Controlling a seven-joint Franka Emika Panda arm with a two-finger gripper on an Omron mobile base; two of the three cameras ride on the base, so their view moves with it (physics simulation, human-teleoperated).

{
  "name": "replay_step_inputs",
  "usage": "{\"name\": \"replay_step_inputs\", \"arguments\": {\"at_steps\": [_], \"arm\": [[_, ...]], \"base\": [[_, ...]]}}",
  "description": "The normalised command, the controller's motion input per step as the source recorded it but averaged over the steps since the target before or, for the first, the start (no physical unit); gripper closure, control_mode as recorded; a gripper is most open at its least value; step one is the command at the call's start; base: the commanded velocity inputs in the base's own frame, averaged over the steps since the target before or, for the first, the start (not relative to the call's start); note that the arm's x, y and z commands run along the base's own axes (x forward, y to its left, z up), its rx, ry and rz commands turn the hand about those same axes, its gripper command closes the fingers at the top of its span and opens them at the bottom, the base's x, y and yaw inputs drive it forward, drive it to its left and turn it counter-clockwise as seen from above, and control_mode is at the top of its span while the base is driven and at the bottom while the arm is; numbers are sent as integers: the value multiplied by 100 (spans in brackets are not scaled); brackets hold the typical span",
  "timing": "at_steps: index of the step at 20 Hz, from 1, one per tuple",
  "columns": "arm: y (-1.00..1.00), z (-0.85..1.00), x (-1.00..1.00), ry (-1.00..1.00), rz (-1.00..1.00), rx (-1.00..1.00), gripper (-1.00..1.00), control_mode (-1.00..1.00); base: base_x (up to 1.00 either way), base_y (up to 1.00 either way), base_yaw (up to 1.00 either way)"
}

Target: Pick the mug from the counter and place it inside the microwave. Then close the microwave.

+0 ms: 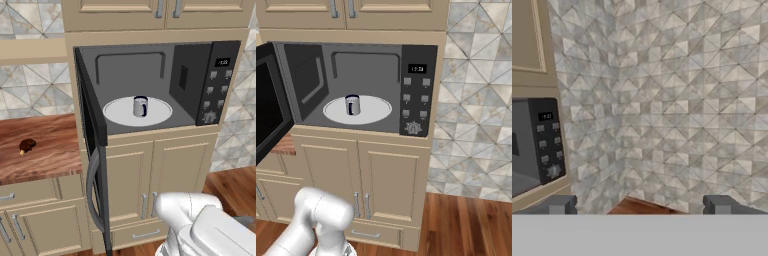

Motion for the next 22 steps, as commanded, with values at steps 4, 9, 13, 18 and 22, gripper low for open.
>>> {"name": "replay_step_inputs", "arguments": {"at_steps": [4,9,13,18,22], "arm": [[50,0,0,0,-5,-1,-100,-100],[57,0,0,0,-2,-1,-100,-100],[58,0,0,0,-2,-2,-100,-100],[44,0,11,0,-4,-4,-100,-100],[40,-3,22,0,-6,-7,-100,-100]], "base": [[0,0,0],[0,0,0],[0,0,0],[0,0,0],[0,0,0]]}}
